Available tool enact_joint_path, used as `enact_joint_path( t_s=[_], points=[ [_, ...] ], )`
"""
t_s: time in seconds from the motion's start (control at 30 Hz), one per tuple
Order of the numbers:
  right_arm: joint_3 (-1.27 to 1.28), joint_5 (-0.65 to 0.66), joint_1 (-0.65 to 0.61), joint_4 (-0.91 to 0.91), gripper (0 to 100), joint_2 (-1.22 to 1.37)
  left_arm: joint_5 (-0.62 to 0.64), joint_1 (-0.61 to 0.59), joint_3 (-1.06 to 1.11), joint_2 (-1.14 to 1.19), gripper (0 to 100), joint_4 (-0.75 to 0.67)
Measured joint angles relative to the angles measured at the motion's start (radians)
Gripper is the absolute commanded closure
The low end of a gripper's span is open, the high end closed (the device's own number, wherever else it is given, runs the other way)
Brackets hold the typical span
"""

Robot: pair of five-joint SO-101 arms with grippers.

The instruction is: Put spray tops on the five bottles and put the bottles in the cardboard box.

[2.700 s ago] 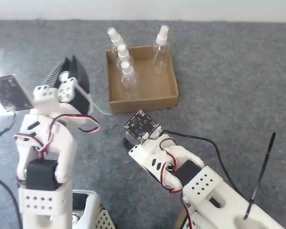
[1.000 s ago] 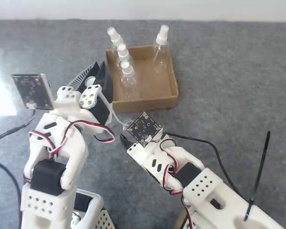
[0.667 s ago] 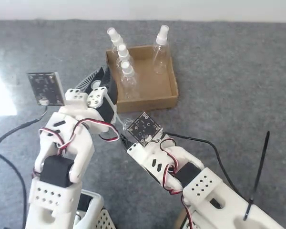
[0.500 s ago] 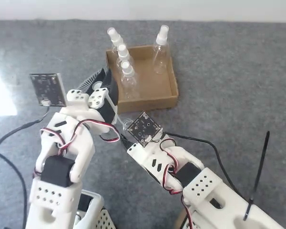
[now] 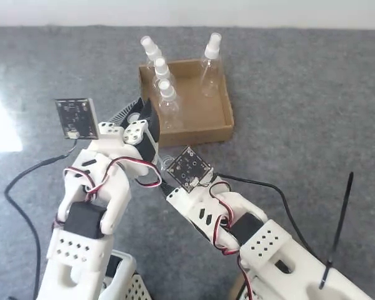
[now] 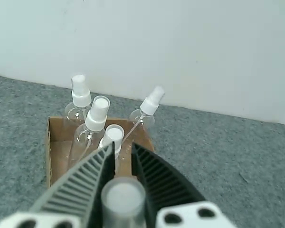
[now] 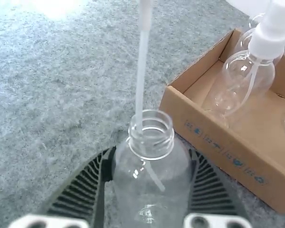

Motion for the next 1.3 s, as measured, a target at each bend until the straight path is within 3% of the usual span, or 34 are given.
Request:
enact_joint_path(
  t_s=[0.17,0.43,0.83,1.3],
  points=[
    [0.0,0.0,0.0,0.0,89.0,0.0,0.008,0.0,0.049,0.0,99,-0.057],
    [0.0,0.072,0.0,0.0,89.0,0.0,0.017,0.0,0.049,0.0,99,-0.058],
    [0.0,0.078,0.02,0.0,89.0,0.0,0.021,0.002,0.081,0.0,99,-0.058],
    [0.029,0.078,0.041,0.0,89.0,-0.095,0.021,0.086,0.114,0.0,98,-0.066]
  ],
)
